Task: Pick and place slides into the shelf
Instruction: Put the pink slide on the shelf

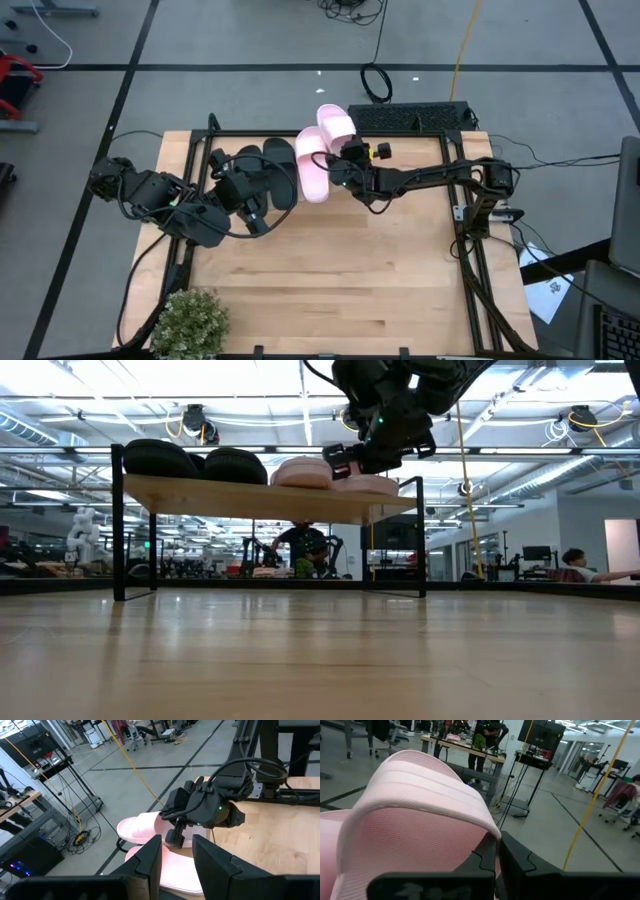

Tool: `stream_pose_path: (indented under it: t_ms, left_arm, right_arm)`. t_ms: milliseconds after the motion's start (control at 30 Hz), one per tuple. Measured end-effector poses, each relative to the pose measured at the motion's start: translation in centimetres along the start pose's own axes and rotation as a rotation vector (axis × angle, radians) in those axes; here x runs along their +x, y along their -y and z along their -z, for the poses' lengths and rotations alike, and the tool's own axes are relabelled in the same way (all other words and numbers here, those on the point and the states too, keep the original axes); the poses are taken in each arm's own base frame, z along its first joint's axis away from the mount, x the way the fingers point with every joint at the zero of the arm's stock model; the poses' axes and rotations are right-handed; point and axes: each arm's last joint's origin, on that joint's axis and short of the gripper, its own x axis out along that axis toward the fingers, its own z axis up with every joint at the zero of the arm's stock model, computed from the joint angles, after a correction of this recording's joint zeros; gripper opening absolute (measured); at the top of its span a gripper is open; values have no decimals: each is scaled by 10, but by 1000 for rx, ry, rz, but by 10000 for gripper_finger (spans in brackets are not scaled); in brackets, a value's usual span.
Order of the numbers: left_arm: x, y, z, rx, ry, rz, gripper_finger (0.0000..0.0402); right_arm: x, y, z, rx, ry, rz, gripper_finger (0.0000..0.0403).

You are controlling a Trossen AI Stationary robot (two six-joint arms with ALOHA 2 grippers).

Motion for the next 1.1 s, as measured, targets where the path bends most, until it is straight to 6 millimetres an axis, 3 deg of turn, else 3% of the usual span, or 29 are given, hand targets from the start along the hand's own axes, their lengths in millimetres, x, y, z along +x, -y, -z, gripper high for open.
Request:
stream_pose_path:
  t_ms: [1100]
  left_arm:
    - [0, 0, 0, 5, -2, -1, 113]
  right_arm:
    - [-10, -2, -2, -140, 18, -5, 0]
